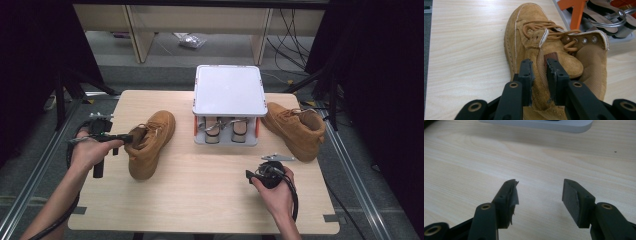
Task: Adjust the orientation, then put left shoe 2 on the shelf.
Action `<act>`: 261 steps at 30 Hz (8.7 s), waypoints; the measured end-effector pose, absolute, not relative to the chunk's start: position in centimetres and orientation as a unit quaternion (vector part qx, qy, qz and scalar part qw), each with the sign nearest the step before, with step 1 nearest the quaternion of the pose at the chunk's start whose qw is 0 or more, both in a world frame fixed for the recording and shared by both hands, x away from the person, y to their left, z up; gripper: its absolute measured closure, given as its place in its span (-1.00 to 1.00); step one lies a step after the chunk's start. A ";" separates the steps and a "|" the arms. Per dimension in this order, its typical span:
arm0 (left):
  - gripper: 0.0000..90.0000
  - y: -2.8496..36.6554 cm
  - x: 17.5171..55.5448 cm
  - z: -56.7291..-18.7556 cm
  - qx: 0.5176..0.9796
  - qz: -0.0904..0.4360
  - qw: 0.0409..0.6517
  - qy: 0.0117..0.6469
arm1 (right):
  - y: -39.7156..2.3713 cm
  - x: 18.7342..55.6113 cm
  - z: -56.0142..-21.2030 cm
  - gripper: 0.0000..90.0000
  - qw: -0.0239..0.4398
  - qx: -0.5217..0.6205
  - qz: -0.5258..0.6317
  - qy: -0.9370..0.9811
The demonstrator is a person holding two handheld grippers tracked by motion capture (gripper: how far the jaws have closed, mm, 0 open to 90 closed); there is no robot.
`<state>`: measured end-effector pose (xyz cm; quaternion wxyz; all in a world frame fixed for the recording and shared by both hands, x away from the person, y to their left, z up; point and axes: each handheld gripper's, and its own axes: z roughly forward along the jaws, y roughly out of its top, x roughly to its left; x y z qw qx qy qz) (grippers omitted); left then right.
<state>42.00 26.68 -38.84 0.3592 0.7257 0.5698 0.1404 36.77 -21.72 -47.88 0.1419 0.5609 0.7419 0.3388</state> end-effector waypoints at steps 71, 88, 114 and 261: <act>0.21 25.6 44.5 -41.0 0.727 0.143 0.329 0.586 | -22.3 36.4 -47.6 -0.02 0.138 0.560 0.347 0.739; 0.73 26.4 44.3 -42.2 0.683 0.104 0.380 0.614 | -22.1 36.1 -47.6 -0.03 0.130 0.577 0.339 0.732; 0.80 25.9 45.3 -41.9 0.628 0.082 0.438 0.638 | -22.5 36.4 -48.1 -0.03 0.134 0.574 0.348 0.729; 0.81 22.8 50.5 -29.6 0.567 0.107 0.547 0.607 | -22.9 36.0 -48.2 -0.02 0.126 0.585 0.347 0.722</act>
